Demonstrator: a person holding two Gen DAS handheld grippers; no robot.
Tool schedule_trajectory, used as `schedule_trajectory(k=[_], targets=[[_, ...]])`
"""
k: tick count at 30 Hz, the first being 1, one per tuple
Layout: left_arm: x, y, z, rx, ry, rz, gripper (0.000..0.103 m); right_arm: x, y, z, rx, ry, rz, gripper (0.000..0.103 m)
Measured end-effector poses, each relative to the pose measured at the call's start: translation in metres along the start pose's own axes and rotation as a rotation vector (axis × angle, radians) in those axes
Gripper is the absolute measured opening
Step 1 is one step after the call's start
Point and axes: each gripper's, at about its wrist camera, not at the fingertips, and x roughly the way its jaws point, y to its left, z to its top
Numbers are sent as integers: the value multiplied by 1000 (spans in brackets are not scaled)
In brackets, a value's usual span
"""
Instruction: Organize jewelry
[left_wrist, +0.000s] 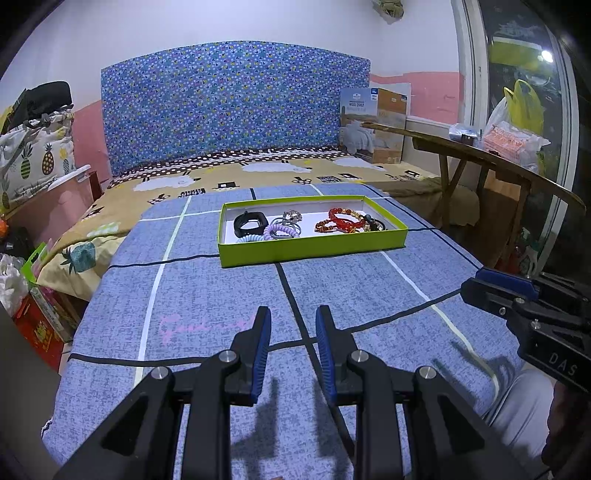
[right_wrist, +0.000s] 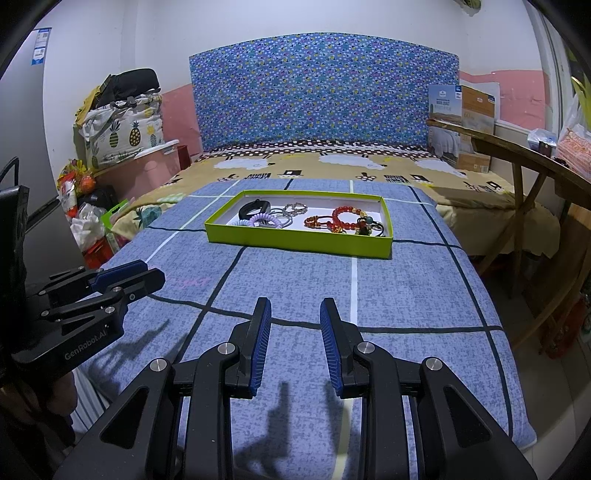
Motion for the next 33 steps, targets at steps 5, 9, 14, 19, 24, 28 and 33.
schedule_trajectory(k=[5,9,14,19,24,28,33], targets=[[-1,1,0,0,-2,0,26,0,0,0,-1,-1,0,28],[-1,0,-1,0,-1,-1,26,0,0,0,0,-1,0,28],[-1,1,-1,-1,-3,5,26,0,0,0,0,1,0,28],[0,1,-1,0,-2,16,26,0,1,0,-1,1,0,28],[1,-2,-2,9,-3,17,26,0,1,0,-1,2,0,28],[3,-3,-3,14,-1,21,26,0,1,1,-1,3,-1,28],[3,-4,-4,16,0,24,26,0,1,1,-1,2,-2,28]])
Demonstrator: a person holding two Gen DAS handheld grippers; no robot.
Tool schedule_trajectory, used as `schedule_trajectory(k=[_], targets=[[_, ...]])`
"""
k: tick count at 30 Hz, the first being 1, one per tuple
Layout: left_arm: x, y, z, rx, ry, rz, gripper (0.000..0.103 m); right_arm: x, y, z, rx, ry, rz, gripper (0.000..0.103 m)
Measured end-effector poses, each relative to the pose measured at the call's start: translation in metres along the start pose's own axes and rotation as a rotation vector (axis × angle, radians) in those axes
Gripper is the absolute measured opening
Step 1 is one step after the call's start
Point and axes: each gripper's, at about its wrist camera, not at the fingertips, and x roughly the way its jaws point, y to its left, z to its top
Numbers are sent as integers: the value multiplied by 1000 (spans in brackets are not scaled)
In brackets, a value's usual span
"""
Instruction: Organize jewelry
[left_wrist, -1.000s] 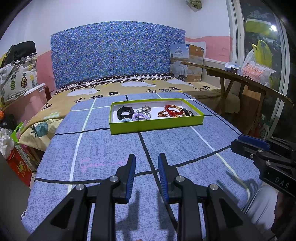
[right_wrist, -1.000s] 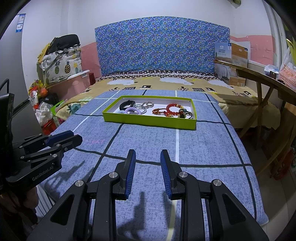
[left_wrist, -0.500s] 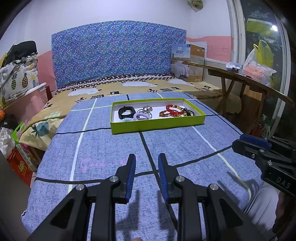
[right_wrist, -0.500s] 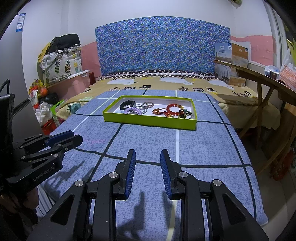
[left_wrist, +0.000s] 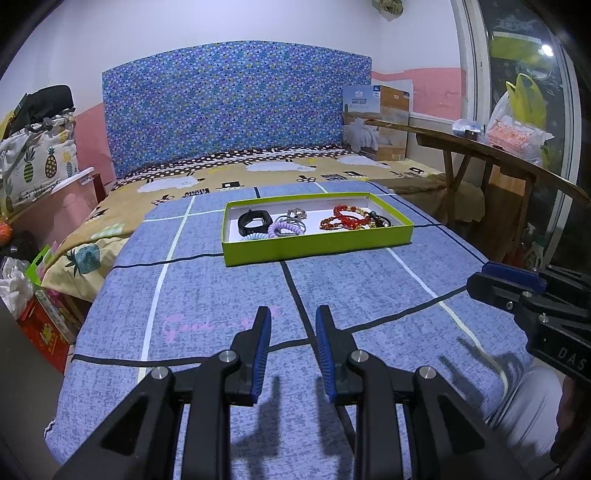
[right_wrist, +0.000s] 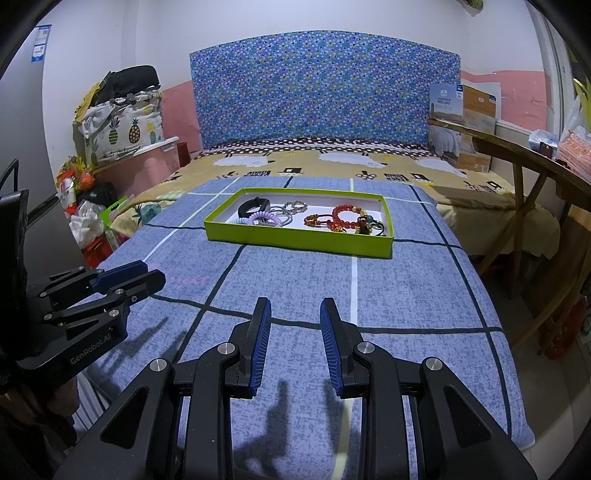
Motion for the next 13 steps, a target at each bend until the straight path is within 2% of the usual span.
schedule_trajectory(k=[13], targets=[[0,-2,-1,8,0,-12,26,0,0,0,-2,2,0,28]])
